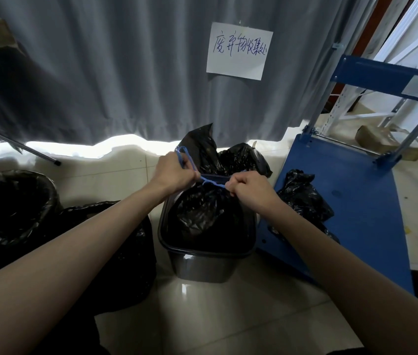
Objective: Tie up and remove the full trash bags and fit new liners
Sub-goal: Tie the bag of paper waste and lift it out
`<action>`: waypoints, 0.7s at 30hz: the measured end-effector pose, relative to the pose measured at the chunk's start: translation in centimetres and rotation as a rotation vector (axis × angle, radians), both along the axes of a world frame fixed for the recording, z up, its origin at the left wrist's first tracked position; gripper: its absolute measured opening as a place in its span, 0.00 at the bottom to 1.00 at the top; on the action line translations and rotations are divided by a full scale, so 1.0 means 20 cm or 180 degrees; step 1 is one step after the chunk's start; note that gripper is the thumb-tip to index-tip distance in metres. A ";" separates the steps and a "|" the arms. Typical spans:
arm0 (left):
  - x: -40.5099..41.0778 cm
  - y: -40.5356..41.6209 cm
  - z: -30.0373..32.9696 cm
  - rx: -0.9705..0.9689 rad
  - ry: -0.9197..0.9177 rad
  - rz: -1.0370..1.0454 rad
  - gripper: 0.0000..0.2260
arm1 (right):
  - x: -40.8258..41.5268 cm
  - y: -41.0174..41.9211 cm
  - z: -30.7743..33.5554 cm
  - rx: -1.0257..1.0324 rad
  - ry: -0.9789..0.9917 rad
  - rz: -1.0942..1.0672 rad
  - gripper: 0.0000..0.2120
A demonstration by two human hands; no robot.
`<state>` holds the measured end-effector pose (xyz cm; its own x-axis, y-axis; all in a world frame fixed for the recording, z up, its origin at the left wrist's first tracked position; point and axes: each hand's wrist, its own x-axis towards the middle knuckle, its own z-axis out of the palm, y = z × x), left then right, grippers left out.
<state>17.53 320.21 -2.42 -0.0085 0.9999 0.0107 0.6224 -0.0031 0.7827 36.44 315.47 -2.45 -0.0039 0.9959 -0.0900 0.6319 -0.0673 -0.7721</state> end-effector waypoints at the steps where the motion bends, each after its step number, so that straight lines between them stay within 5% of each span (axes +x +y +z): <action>1: -0.03 0.01 -0.02 0.0042 0.0240 0.0078 0.07 | 0.01 0.00 0.00 -0.0101 -0.0156 0.0093 0.13; 6: -0.09 0.04 -0.11 0.0082 0.0974 0.0284 0.10 | 0.08 -0.01 -0.02 -0.0363 -0.0641 0.0279 0.18; 12: -0.06 0.05 -0.04 0.0240 -0.0017 -0.0108 0.02 | 0.15 -0.04 -0.09 -0.0140 -0.0346 -0.0059 0.13; 16: -0.05 0.03 -0.06 0.0081 -0.0518 -0.0298 0.03 | 0.09 -0.04 -0.09 -0.0595 0.0640 0.0081 0.10; 21: 0.00 0.03 -0.11 -0.0231 -0.0696 -0.0515 0.07 | 0.02 -0.04 -0.08 -0.0530 0.0979 0.0363 0.09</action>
